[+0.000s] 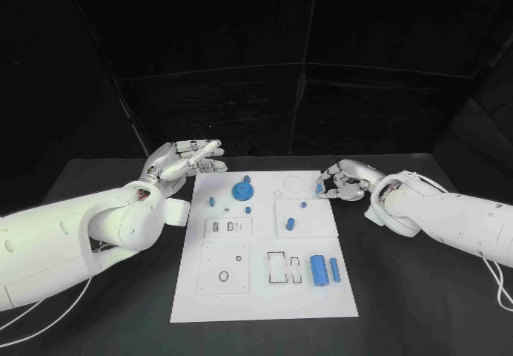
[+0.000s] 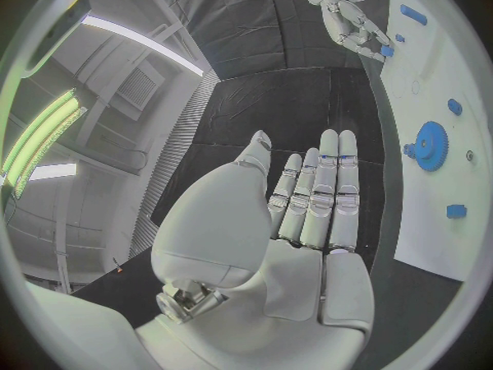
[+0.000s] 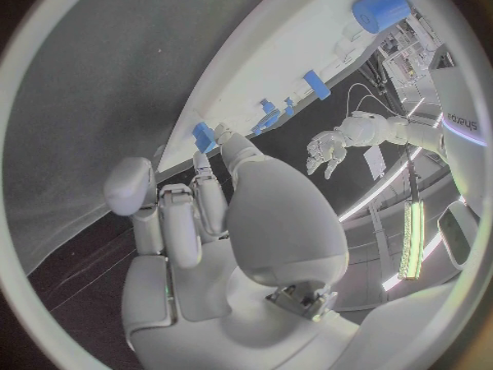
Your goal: Assemble the parts on the task board
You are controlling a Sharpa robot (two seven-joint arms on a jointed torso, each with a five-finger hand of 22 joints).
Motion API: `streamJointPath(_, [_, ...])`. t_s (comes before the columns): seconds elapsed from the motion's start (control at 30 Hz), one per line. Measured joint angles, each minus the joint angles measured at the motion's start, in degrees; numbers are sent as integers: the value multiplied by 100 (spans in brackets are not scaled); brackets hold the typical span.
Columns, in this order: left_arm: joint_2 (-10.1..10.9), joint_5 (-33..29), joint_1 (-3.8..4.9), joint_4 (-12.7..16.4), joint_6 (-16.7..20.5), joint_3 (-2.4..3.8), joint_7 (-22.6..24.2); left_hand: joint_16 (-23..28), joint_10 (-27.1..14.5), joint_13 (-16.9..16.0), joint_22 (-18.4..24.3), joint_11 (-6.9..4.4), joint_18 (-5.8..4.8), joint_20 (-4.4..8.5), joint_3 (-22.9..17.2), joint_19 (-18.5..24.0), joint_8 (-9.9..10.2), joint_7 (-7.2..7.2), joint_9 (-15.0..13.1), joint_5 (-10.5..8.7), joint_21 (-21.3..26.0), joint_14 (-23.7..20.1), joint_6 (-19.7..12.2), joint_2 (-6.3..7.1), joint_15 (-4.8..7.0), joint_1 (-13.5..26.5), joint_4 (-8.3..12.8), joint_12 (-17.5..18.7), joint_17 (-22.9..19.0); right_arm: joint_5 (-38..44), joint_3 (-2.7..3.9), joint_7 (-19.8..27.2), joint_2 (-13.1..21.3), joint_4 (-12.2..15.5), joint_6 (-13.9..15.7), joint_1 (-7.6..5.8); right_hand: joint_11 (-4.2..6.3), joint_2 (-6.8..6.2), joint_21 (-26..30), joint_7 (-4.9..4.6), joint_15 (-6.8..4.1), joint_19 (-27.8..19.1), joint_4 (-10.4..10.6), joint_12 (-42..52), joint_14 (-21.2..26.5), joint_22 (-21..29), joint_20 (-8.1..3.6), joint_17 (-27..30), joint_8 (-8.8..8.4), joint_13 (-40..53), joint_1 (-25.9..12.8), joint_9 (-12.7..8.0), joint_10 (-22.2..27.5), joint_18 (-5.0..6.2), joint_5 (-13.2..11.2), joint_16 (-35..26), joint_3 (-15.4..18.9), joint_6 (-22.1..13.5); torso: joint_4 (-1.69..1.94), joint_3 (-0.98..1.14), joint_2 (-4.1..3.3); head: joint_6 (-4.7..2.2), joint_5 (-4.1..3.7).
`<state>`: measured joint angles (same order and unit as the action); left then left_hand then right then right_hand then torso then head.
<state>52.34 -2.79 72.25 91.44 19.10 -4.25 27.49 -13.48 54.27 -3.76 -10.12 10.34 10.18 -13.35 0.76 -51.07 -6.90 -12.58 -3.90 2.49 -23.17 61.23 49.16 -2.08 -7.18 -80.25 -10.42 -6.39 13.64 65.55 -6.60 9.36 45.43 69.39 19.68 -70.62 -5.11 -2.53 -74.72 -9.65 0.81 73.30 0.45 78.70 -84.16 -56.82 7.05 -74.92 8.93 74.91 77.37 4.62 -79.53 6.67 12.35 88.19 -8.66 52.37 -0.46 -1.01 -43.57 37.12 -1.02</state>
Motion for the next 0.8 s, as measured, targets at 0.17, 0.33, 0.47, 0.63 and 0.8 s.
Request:
streamJointPath(0.17, [0,0,0,0,-1,0,-1,0,0,0,5,0,0,0,0,0,0,20,0,0,0,0,20,0,0,0,0,0,0,18,0,-5,-37,-24,-18,11,0,0,0,3,0,0,0,22,0,-7,0,0,0,0,0,3,0,0,0,0,0,38,0,0,0,5,-1])
streamJointPath(0.33, [1,0,-1,2,-3,0,-2,0,0,0,5,0,0,0,0,0,0,20,0,0,0,0,20,0,0,0,0,0,-1,33,0,-17,-70,-58,-33,23,20,22,0,24,-21,20,0,22,22,-15,-21,0,35,0,22,3,-21,0,0,0,0,65,0,0,0,21,-1])
streamJointPath(0.47, [3,0,-1,3,-4,0,-3,0,0,0,5,0,0,0,0,0,0,20,0,0,0,0,20,0,0,0,0,0,-1,44,0,-27,-84,-78,-44,28,20,22,0,14,-21,20,-15,22,22,-21,-20,0,37,0,22,3,-21,0,0,0,-16,88,0,1,0,25,-4])
streamJointPath(0.63, [4,0,-1,3,-5,0,-4,0,0,0,4,0,0,0,0,0,0,20,0,0,0,0,20,0,0,0,0,0,-1,54,0,-42,-98,-90,-48,37,42,45,0,41,-21,20,-15,35,22,-30,-20,0,37,0,-1,2,-42,0,0,0,-16,123,0,3,0,36,-3])
streamJointPath(0.8, [4,0,-1,3,-10,0,-5,0,0,0,4,0,0,0,0,0,0,20,0,0,0,0,20,0,0,0,0,0,-1,59,1,-54,-112,-109,-48,41,41,45,0,22,-21,20,-15,50,22,-47,-20,1,37,0,-1,2,-42,0,0,0,-16,142,0,4,0,42,0])
